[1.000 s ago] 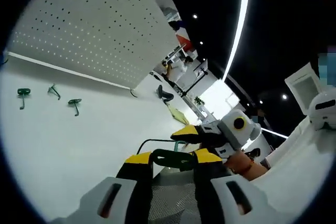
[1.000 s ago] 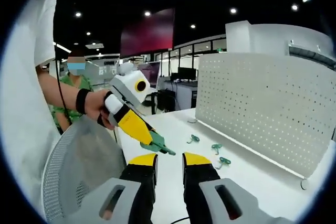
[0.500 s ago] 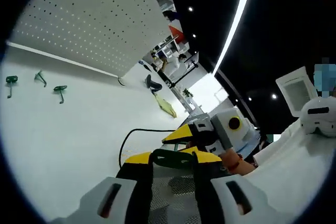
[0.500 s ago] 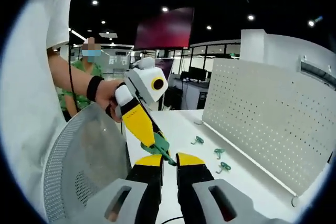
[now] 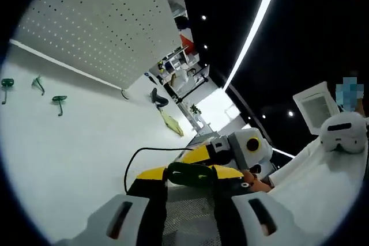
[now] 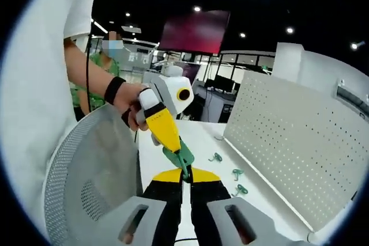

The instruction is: Insert the hook assembly into the mounting plate slot until the hook locks in place.

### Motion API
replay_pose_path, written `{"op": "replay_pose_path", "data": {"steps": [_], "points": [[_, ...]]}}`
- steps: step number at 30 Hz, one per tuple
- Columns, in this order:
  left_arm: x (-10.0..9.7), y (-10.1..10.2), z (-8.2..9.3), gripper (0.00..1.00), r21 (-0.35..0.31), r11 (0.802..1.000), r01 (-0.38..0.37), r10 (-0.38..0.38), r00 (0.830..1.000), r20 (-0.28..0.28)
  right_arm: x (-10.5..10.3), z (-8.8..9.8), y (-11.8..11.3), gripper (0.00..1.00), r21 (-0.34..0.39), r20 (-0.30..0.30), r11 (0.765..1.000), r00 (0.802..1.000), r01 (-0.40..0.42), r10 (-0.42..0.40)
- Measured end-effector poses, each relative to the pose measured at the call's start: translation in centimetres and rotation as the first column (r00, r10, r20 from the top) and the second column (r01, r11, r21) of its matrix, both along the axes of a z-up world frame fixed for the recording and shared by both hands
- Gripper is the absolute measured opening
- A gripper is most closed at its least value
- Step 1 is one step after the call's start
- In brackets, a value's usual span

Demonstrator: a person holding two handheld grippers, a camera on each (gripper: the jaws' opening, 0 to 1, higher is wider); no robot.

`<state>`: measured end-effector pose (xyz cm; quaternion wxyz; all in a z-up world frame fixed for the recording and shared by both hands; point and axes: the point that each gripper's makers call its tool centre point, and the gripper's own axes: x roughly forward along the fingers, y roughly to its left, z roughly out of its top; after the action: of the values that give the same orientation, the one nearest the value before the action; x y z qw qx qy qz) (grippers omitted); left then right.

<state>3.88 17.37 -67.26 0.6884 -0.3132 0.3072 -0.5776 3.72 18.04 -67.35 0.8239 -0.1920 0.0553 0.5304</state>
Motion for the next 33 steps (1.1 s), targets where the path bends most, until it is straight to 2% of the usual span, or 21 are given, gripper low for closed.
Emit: {"op": "replay_pose_path", "data": {"steps": [2,3,5,7,9,10,11,14,15,16,17,18,22,26,29,30,33], "points": [[-0.1,0.1,0.1,0.3,0.002,1.0,0.0,0.0,1.0,0.014,0.2,0.0,0.0,0.01,0.025,-0.027,1.0,1.0,0.014,-0.013],[0.1,0.3,0.1,0.29,0.004,1.0,-0.002,0.002,0.999,0.042,0.2,0.1,0.1,0.0,0.035,-0.043,0.999,0.999,0.016,-0.015],[0.2,0.4,0.0,0.3,0.004,1.0,-0.004,0.004,0.999,0.042,0.3,0.1,0.2,0.0,0.036,-0.047,0.999,0.999,0.022,-0.02],[0.3,0.5,-0.1,0.32,0.009,1.0,-0.005,0.005,0.998,0.056,0.4,-0.3,0.2,0.0,0.047,-0.117,0.997,0.992,0.06,-0.054],[0.4,0.6,-0.1,0.34,0.016,1.0,-0.017,0.015,0.997,0.08,0.8,-0.4,0.3,0.0,0.044,-0.122,0.996,0.99,0.072,-0.066],[0.5,0.7,-0.1,0.35,0.018,1.0,-0.025,0.023,0.996,0.09,0.8,-0.5,0.3,0.0,0.045,-0.145,0.995,0.986,0.085,-0.078],[0.6,0.8,-0.1,0.35,0.021,0.999,-0.027,0.025,0.995,0.093,0.6,-0.7,0.5,0.0,0.067,-0.221,0.992,0.971,0.11,-0.093],[0.9,1.1,-0.1,0.36,0.03,0.998,-0.049,0.045,0.992,0.122,1.0,-0.6,0.5,0.01,0.073,-0.221,0.989,0.969,0.129,-0.11],[1.0,1.2,-0.1,0.38,0.035,0.998,-0.061,0.055,0.99,0.132,1.0,-0.7,0.5,0.01,0.084,-0.263,0.984,0.956,0.157,-0.13],[1.1,1.3,-0.1,0.41,0.038,0.997,-0.071,0.065,0.987,0.144,1.1,-0.7,0.5,0.01,0.092,-0.281,0.982,0.95,0.166,-0.134],[1.3,1.5,-0.2,0.42,0.041,0.995,-0.087,0.079,0.984,0.162,1.2,-0.6,0.5,0.01,0.091,-0.262,0.982,0.955,0.165,-0.137],[1.5,1.6,-0.2,0.44,0.046,0.994,-0.099,0.09,0.981,0.171,1.6,-0.4,0.4,0.01,0.088,-0.216,0.981,0.965,0.172,-0.15],[2.3,2.3,-0.3,0.5,0.075,0.983,-0.166,0.144,0.961,0.237,2.2,-0.2,0.3,0.01,0.106,-0.25,0.971,0.951,0.212,-0.18],[2.5,2.5,0.0,0.5,0.073,0.98,-0.185,0.161,0.953,0.256,2.9,0.2,-0.3,0.0,0.108,-0.255,0.962,0.942,0.252,-0.218],[2.7,2.7,0.2,0.51,0.084,0.974,-0.209,0.177,0.941,0.287,3.7,0.4,-0.8,0.0,0.109,-0.282,0.946,0.922,0.304,-0.264],[2.8,2.7,0.4,0.51,0.085,0.972,-0.217,0.183,0.937,0.297,3.9,0.4,-1.0,0.0,0.114,-0.314,0.933,0.904,0.341,-0.292],[3.6,3.2,0.7,0.5,0.089,0.959,-0.268,0.224,0.915,0.335,4.6,0.8,-1.2,0.0,0.131,-0.324,0.921,0.894,0.366,-0.31]]}}
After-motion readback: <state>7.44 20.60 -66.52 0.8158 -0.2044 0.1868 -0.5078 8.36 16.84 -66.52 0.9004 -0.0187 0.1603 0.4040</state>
